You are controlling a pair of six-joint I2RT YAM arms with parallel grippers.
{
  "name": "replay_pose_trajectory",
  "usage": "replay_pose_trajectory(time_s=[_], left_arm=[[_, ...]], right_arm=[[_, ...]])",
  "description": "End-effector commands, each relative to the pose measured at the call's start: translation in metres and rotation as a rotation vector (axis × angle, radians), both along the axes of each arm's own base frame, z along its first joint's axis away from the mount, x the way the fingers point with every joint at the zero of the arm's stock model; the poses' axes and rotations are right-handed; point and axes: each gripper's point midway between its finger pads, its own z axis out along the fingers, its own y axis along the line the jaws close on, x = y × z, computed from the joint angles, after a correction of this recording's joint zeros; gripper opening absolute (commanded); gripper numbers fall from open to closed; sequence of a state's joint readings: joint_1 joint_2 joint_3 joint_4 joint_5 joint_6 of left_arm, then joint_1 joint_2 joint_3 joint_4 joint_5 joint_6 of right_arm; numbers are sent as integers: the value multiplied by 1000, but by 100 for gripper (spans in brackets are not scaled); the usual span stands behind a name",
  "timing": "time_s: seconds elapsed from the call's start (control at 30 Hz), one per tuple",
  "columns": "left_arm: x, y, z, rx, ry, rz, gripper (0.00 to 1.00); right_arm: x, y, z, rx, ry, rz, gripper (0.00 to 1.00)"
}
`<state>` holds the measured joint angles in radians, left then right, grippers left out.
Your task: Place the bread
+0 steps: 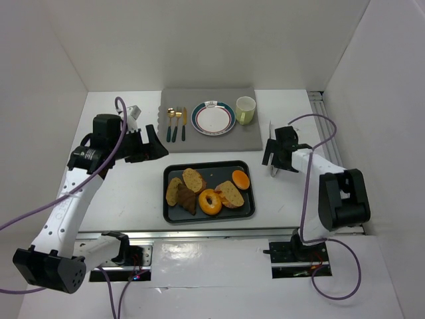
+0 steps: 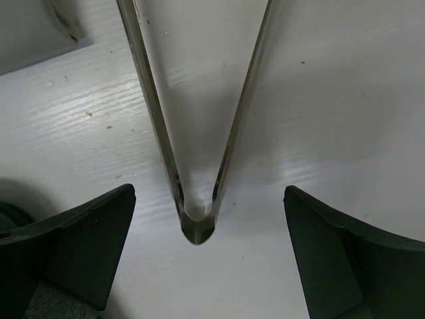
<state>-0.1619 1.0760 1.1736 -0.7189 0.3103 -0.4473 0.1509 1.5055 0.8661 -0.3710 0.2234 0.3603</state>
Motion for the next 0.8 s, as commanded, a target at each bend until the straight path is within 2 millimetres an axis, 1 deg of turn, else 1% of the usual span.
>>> replay_pose_trajectory(time_s=[0.0,0.03,0.1,0.13,0.2,0.23,0.27,0.3,0.33,0.37,0.43,0.47,0.5,0.57,0.6,0.63,0.7,0.73,0.77], left_arm=[[5,-5,11,-28,-41,-22,100],[5,-5,11,-28,-41,-22,100],[5,-2,7,-26,-32,-13,100],[5,-2,7,-26,-32,-13,100],[5,-2,7,-32,-28,-8,100],[6,-2,5,-32,-28,-8,100],[6,-1,4,-27,-29,-1,100],[6,-1,4,-27,-29,0,100],[6,0,0,-20,-19,7,100],[9,0,-1,-20,-19,7,100],[8,0,-5,-18,-10,7,100],[7,-1,-5,-25,-9,-1,100],[7,-1,-5,-25,-9,-1,100],[7,-1,-5,-25,-9,-1,100],[7,-1,-5,-25,-9,-1,100],[7,1,-8,-23,0,8,100],[7,1,-8,-23,0,8,100],[7,1,-8,-23,0,8,100],[7,1,-8,-23,0,8,100]], right_arm=[[33,2,6,-48,-66,37,100],[40,0,7,-61,-81,26,100],[47,-3,3,-78,-88,14,100],[50,-5,-3,-92,-79,5,100],[59,-3,-5,-89,-97,4,100],[61,-3,-10,-89,-94,5,100],[65,-4,-8,-88,-116,-9,100],[75,-2,-6,-82,-151,-11,100],[77,-3,-12,-70,-147,-10,100],[83,0,-13,-60,-157,-4,100],[94,-7,-18,-46,-154,-20,99],[97,-6,-19,-46,-154,-20,96],[99,-11,-18,-45,-165,-31,90],[105,-10,-20,-40,-163,-38,80],[105,-10,-20,-40,-163,-38,69],[109,-12,-17,-47,-176,-59,61],[105,-16,-8,-55,-182,-81,46],[101,-18,-6,-60,-180,-101,33],[97,-22,6,-71,-203,-113,31]])
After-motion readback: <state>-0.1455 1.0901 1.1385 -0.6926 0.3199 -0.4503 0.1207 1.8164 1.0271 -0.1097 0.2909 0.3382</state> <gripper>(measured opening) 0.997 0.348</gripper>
